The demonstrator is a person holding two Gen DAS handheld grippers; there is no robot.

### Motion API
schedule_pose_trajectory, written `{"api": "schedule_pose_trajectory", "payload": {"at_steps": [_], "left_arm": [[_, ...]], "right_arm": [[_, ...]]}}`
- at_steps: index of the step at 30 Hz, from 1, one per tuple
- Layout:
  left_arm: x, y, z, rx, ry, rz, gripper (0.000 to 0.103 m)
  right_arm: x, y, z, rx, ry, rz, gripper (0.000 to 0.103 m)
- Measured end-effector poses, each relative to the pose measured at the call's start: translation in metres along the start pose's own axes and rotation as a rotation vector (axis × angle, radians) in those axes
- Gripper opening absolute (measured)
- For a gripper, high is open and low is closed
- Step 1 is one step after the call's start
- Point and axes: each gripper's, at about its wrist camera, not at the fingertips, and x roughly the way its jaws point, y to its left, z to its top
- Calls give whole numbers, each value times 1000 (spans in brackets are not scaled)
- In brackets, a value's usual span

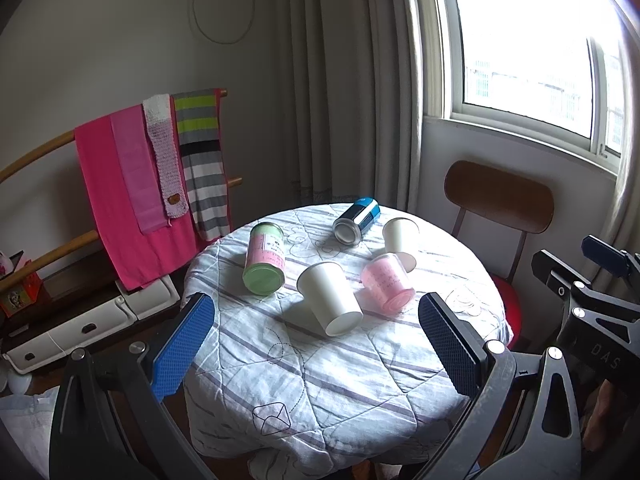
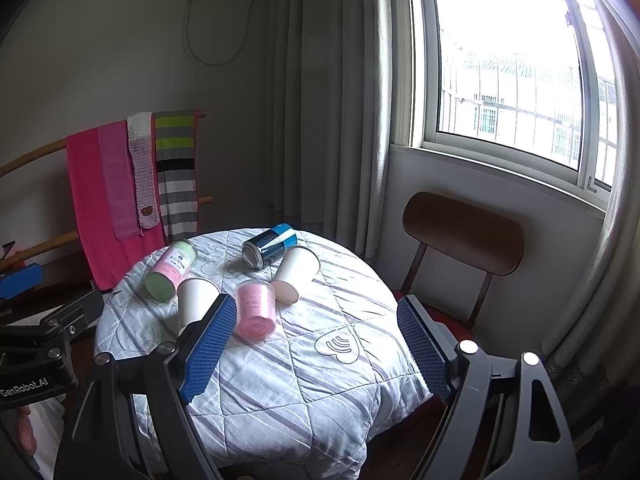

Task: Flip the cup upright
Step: 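Move the left tool toward the pink cup lying on its side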

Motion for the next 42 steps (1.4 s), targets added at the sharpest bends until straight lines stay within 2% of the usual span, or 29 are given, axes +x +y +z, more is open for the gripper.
{"api": "schedule_pose_trajectory", "payload": {"at_steps": [16, 24, 33, 36, 38, 42], "left_arm": [[33, 0, 1, -18, 69, -4, 103], [61, -4, 3, -30, 135, 4, 103], [99, -40, 18, -55, 197, -30, 103], [113, -54, 20, -63, 209, -7, 103], [125, -60, 21, -91, 236, 10, 103], [151, -71, 21, -158, 286, -6, 103]], "right_arm": [[30, -1, 0, -10, 65, 2, 84], [51, -6, -2, -13, 94, 3, 84], [78, -23, -3, -36, 129, 0, 84], [89, -30, -1, -63, 141, 0, 84], [98, -36, 0, -79, 150, -8, 84], [115, -48, 3, -105, 167, -5, 84]]}}
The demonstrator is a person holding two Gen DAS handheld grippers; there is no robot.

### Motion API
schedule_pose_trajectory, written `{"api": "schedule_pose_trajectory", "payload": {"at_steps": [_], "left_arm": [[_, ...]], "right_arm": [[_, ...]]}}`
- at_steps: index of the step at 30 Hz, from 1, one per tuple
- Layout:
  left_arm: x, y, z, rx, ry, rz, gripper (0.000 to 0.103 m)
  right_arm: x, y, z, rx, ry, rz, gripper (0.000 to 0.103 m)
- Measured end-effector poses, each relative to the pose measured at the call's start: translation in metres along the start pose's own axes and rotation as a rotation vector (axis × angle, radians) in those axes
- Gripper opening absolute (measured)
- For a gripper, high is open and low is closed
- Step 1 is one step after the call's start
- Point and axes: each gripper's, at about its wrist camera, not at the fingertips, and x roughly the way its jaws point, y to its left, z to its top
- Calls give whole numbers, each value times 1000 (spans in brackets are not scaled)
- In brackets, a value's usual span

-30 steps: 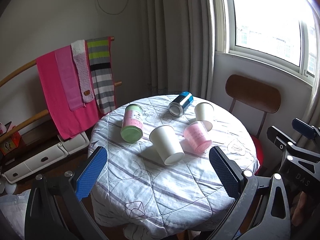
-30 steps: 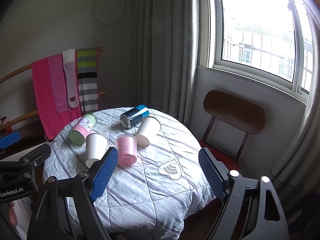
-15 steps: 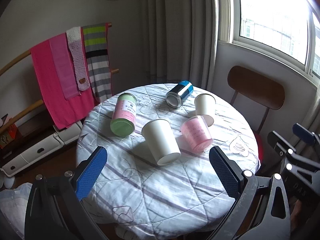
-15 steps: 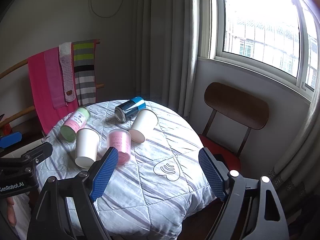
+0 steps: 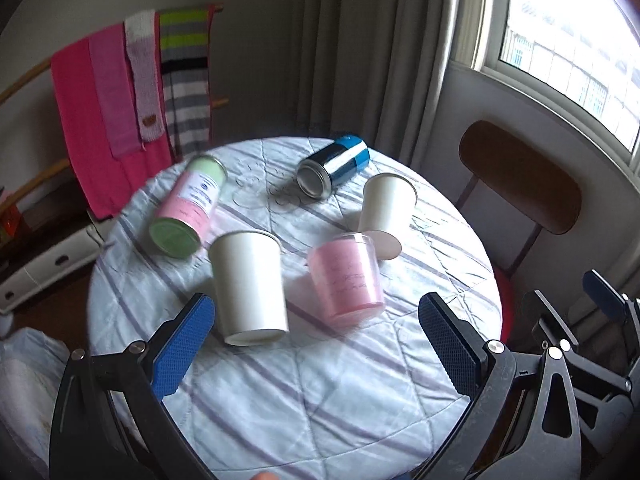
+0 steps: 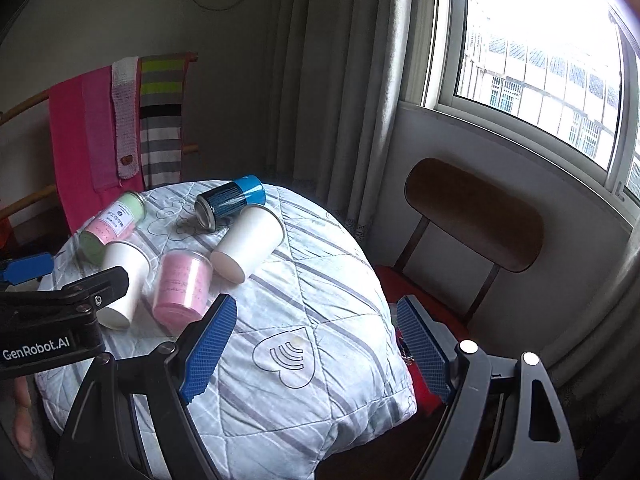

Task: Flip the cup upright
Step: 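Move the left tool toward the pink cup lying on its side, then close the left tool around the body of the pink cup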

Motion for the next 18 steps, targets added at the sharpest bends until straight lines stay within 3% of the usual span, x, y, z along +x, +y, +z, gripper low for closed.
{"api": "schedule_pose_trajectory", "payload": {"at_steps": [11, 18], "left_arm": [[70, -44, 7, -17, 105, 58, 103], [104, -41, 11, -93, 191, 46, 103]], "right_arm": [[28, -21, 8, -74, 13, -8, 84], [46, -26, 7, -74, 35, 3, 84]]}}
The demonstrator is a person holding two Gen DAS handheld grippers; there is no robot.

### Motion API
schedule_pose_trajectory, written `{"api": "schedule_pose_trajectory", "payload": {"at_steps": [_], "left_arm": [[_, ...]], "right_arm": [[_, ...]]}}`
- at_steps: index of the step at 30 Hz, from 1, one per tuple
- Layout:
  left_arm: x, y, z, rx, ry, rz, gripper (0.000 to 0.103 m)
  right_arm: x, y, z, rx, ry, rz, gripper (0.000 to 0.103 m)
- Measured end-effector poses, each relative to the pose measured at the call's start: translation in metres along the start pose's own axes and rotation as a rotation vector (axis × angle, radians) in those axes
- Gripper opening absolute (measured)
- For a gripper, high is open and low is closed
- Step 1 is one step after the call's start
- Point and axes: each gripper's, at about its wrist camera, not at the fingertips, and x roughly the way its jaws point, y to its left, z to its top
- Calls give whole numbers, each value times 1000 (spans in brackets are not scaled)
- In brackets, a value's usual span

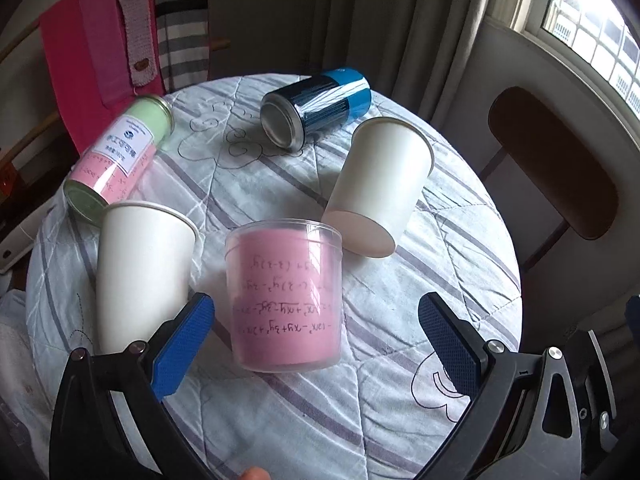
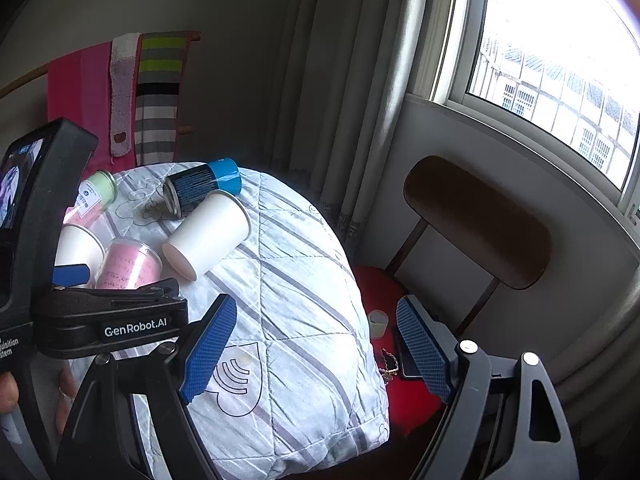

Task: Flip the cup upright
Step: 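Close the left tool around the body of the pink cup, then lift the pink cup with the left tool and turn it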

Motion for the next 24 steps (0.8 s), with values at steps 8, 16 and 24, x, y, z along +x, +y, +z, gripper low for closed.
{"api": "schedule_pose_trajectory", "payload": {"at_steps": [8, 16, 24], "left_arm": [[21, 1, 5, -43, 45, -26, 103], [22, 6, 8, -46, 41, -55, 82], [20, 11, 5, 21, 60, -80, 66]], "right_arm": [[14, -5, -6, 13, 30, 6, 84], [17, -7, -7, 21, 45, -1, 84], [13, -5, -8, 31, 45, -4, 84]]}}
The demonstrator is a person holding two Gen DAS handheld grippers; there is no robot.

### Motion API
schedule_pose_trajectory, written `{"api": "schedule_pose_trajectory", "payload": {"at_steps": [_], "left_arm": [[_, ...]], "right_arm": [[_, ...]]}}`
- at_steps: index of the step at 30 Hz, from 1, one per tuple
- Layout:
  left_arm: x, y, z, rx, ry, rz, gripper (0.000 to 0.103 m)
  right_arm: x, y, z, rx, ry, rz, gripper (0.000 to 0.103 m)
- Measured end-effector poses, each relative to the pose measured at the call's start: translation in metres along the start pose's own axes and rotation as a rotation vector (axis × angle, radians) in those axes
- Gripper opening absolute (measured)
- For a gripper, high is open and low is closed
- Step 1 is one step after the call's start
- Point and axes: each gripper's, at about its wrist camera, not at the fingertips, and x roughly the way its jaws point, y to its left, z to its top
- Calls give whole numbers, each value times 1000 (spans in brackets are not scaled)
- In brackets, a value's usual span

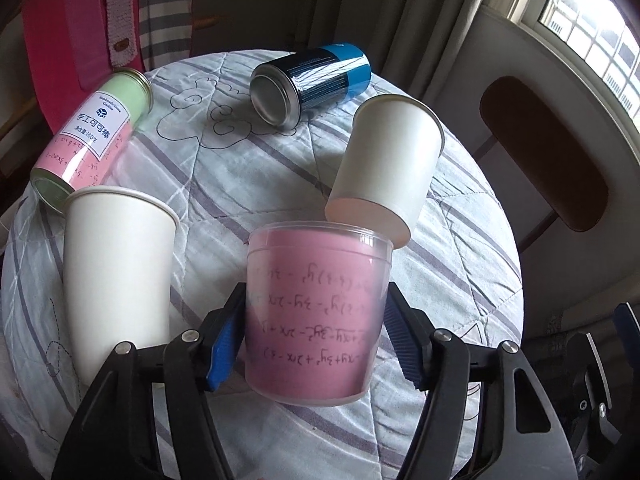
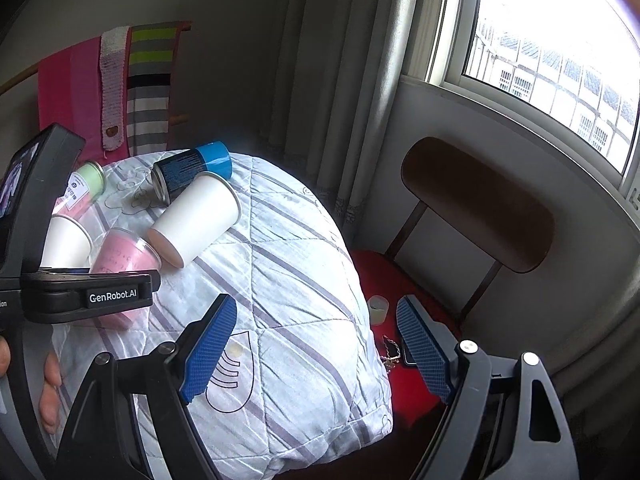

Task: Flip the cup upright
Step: 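Lift the pink cup with the left tool and turn it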

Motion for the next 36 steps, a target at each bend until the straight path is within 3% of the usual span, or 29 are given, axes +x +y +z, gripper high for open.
{"api": "schedule_pose_trajectory", "payload": {"at_steps": [7, 14, 21, 28, 31, 36], "left_arm": [[-22, 2, -20, 71, 6, -5, 66], [-30, 11, -30, 77, 45, -54, 66], [-52, 17, -46, 122, 64, -50, 66], [-39, 17, -58, 157, 110, -33, 67], [-31, 19, -58, 166, 146, -32, 71], [-47, 21, -67, 228, 98, -31, 84]], "right_arm": [[-7, 4, 0, 15, 0, -3, 84], [-16, 16, -4, 16, 4, 7, 84], [-26, 22, -6, 20, 1, 5, 84], [-31, 32, -10, 6, 7, 14, 84], [-32, 32, -11, 14, 19, 17, 84], [-37, 31, -11, 27, 22, 6, 84]]}}
